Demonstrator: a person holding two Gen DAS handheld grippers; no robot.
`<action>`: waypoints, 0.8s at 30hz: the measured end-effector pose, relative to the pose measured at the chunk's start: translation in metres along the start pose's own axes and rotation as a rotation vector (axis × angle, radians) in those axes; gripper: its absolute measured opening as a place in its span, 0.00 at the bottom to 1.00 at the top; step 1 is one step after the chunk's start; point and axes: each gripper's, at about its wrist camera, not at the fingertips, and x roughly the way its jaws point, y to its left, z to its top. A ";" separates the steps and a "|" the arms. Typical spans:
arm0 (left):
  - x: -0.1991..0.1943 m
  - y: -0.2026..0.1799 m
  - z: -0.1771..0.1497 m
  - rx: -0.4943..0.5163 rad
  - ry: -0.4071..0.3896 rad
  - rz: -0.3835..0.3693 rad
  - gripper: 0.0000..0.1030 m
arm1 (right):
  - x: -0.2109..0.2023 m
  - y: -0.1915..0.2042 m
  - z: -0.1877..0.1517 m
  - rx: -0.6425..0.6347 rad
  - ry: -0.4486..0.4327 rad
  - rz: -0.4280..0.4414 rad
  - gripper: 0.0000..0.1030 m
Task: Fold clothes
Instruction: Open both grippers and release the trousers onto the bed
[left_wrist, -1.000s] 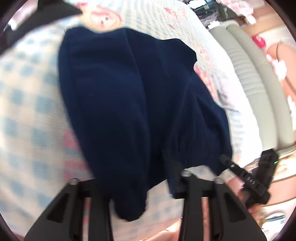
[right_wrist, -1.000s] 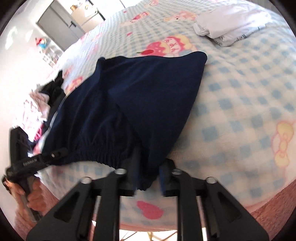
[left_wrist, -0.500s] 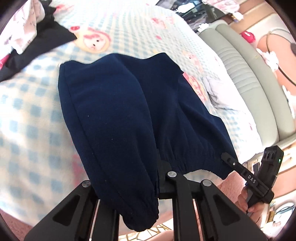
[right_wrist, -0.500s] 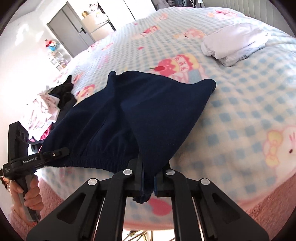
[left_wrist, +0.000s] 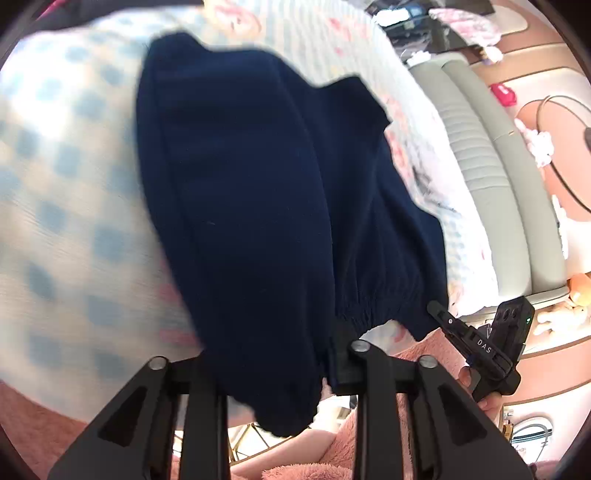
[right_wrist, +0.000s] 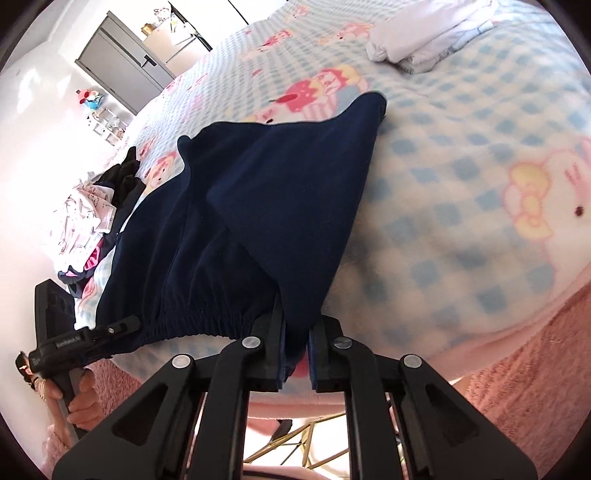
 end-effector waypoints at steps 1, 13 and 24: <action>-0.006 -0.001 0.001 0.013 -0.023 0.004 0.39 | -0.005 0.000 0.000 -0.003 -0.010 0.000 0.13; -0.022 0.046 0.046 -0.112 -0.105 0.002 0.45 | -0.014 0.007 0.043 -0.032 -0.058 -0.033 0.22; -0.038 0.043 0.041 -0.028 -0.192 0.205 0.10 | 0.028 -0.001 0.060 -0.079 -0.004 -0.055 0.04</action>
